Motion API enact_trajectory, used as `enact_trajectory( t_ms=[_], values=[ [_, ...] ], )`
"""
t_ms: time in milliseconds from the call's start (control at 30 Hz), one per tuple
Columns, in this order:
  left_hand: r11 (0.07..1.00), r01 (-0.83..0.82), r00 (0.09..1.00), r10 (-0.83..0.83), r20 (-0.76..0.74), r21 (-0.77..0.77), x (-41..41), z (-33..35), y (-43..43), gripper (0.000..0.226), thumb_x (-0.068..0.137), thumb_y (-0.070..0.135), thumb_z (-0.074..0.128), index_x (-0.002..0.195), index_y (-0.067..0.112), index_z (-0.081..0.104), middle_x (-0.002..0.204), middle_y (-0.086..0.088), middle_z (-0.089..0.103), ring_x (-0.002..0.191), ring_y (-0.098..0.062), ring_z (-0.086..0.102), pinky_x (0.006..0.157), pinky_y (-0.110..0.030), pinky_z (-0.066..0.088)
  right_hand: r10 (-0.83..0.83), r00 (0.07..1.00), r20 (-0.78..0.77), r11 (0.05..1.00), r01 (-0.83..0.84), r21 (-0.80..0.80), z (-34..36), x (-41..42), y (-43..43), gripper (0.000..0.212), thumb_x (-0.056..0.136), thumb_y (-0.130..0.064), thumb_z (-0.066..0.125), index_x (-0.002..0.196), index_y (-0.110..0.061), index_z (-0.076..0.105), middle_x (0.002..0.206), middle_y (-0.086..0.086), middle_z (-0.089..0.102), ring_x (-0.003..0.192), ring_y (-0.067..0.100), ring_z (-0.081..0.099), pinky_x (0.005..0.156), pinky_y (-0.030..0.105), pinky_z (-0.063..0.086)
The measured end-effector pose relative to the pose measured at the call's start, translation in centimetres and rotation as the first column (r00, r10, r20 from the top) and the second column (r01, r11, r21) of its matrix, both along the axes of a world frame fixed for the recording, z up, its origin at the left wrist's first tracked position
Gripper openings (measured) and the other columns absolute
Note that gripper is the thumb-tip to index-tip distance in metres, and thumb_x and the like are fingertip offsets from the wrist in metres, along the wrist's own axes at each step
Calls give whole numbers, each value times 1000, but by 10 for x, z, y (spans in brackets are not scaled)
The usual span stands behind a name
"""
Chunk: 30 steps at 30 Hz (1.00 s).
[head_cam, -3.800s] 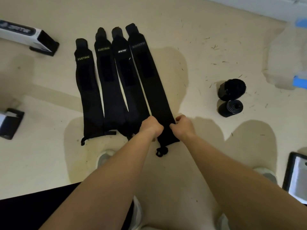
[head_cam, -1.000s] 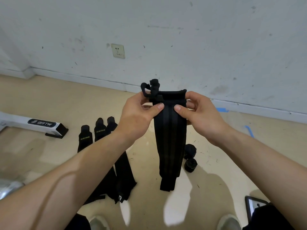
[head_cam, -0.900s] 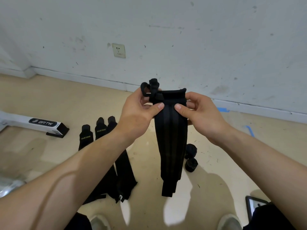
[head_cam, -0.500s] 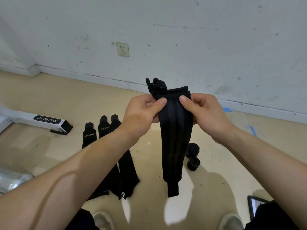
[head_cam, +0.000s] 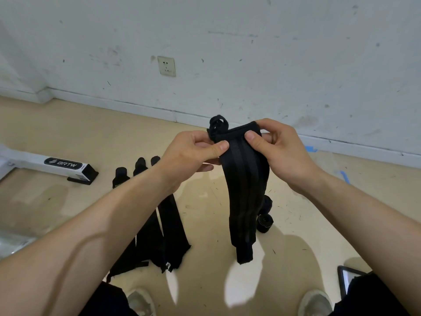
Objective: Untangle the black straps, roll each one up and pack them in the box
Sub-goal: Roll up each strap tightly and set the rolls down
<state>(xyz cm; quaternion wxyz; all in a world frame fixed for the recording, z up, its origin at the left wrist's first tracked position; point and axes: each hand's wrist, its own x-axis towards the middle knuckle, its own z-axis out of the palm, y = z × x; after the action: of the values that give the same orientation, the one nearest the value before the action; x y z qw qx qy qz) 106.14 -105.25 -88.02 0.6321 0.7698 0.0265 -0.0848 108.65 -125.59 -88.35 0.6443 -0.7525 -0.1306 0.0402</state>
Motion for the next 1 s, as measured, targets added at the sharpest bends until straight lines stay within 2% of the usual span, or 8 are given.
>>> enact_trajectory(
  t_ms=[100,167,300,433,600,867,933,1000],
  values=[
    [975,-91,988,63,142,202,3,-1,6,67,77,31,89,132,28,51,125,10,64,108,-12,67,88,-33,56,17,1000,7,998,-17,-62,-2,1,0,13,101,-22,62,104,-12,70,83,13,77,75,26,73,69,35,56],
    [953,-39,969,-36,242,301,4,1,10,79,77,31,90,140,40,43,138,16,54,120,-6,57,99,-33,51,30,999,11,996,-29,-86,-3,1,1,13,101,-23,62,101,-13,70,80,9,76,71,21,72,66,30,55],
    [946,128,942,-209,261,297,7,2,16,29,86,20,83,107,22,63,109,10,73,103,-9,67,94,-31,54,59,997,43,990,-53,-129,-6,2,1,9,100,-18,63,96,-14,70,91,1,77,84,15,73,74,27,56],
    [966,148,962,-190,198,211,7,5,19,32,85,25,84,86,15,54,75,-1,65,64,-19,57,63,-33,44,88,996,-23,991,-90,-95,-4,2,-1,9,101,-12,60,101,-10,69,90,5,78,84,20,74,75,31,57],
    [979,195,981,-196,0,-66,4,11,16,29,82,34,75,83,14,54,79,-4,61,66,-21,70,59,-26,54,85,994,-74,994,-90,-62,-1,4,-5,13,102,-14,59,105,-8,70,92,5,79,86,21,75,75,31,59],
    [961,-64,998,58,-28,-269,6,7,9,12,84,6,79,80,11,69,78,-5,64,63,-12,67,66,-17,58,95,986,-138,995,-96,-1,-4,3,0,10,96,-18,68,101,-10,72,89,1,74,83,12,70,74,22,55],
    [979,-84,995,93,40,-186,5,4,7,11,83,5,82,82,9,72,83,-8,68,70,-14,70,71,-21,60,61,994,-94,994,-69,-85,-7,1,3,7,92,-19,73,98,-14,74,85,-3,74,80,9,70,73,22,55],
    [988,-131,974,113,195,83,5,2,5,12,81,12,86,85,9,75,84,-4,73,74,-12,70,74,-22,60,16,996,-84,989,-29,-148,-8,2,3,5,90,-20,76,94,-17,75,82,-6,74,78,7,70,71,22,53]
  ],
)
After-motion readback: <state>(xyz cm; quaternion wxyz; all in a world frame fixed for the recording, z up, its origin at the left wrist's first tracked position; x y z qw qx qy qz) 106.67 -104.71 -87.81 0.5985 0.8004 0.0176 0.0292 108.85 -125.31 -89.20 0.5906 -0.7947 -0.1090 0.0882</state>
